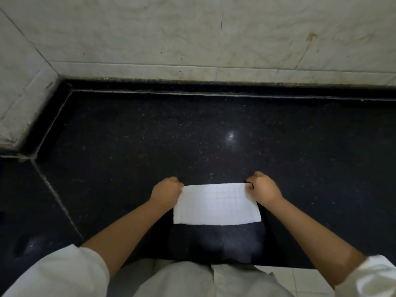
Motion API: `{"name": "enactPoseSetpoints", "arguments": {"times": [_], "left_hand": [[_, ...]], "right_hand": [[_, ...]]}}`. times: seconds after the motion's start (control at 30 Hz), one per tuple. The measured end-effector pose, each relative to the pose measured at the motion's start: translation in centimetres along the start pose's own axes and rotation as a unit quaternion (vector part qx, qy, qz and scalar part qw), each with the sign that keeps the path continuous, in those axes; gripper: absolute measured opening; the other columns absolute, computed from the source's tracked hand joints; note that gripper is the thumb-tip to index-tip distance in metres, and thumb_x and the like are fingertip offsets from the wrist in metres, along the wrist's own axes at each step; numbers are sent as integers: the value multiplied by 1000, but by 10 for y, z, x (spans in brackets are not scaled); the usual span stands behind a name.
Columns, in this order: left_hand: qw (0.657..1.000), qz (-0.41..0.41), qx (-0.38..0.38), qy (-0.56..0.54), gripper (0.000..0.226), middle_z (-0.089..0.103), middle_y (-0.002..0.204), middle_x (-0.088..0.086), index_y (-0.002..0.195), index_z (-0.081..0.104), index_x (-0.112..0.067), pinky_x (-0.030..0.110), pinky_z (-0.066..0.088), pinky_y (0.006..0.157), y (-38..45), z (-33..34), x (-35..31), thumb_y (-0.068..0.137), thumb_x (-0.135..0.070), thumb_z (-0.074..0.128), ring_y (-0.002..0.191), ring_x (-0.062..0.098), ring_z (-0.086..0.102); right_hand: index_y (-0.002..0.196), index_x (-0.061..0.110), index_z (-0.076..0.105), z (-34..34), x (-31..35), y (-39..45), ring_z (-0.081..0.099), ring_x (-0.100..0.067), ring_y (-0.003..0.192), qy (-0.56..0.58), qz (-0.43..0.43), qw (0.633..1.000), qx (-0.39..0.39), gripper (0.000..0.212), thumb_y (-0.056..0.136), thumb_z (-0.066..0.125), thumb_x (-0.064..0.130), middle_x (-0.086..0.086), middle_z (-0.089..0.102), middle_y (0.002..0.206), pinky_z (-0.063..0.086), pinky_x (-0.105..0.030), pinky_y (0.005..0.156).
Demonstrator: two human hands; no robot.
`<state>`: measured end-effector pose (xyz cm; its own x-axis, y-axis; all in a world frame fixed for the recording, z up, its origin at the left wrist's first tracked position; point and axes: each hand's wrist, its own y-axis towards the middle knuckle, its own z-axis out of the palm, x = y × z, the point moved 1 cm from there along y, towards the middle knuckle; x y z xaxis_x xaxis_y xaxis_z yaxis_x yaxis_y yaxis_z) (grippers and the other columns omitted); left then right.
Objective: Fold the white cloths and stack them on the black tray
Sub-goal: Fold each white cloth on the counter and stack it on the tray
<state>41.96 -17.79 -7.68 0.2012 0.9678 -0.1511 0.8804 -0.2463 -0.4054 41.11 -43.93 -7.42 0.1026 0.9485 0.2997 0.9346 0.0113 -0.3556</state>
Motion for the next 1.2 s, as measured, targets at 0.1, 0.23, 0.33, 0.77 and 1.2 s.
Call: {"name": "enactPoseSetpoints", "arguments": {"times": [0.1,0.23,0.33,0.77,1.2], "left_hand": [[999,15,-2,36,26,53,121,7,116,57,-9,26,45,87,-2,8,0,96,-14,41,111,19,53],[998,20,13,55,23,50,122,9,115,56,-8,26,45,90,-2,5,-4,95,-10,43,111,20,51],[999,29,-3,41,23,49,121,12,111,56,-5,28,45,85,3,-19,-2,95,-9,40,102,19,50],[948,223,-171,151,8,60,54,6,58,68,-11,20,39,36,-33,-15,10,62,-11,61,44,24,56],[998,38,-34,27,55,13,157,10,147,18,-6,36,13,119,-23,5,3,100,-31,31,147,24,9]], "right_hand": [[108,1,64,7,1,-5,54,-30,104,-37,-11,999,2,28,92,41,5,-16,53,115,38,-28,70],[103,0,63,6,6,-6,53,-28,104,-32,16,999,1,24,90,43,3,-15,55,114,43,-31,76],[96,-1,62,-18,16,0,57,-30,99,6,8,1000,10,19,84,48,0,-18,61,108,38,-28,68],[69,-3,59,-3,4,-50,61,-43,75,7,-94,981,-169,27,65,38,14,-25,63,80,38,-32,69],[113,-2,53,24,25,-61,51,-37,112,33,233,970,-60,46,93,46,39,-21,56,120,43,-41,90]]}}
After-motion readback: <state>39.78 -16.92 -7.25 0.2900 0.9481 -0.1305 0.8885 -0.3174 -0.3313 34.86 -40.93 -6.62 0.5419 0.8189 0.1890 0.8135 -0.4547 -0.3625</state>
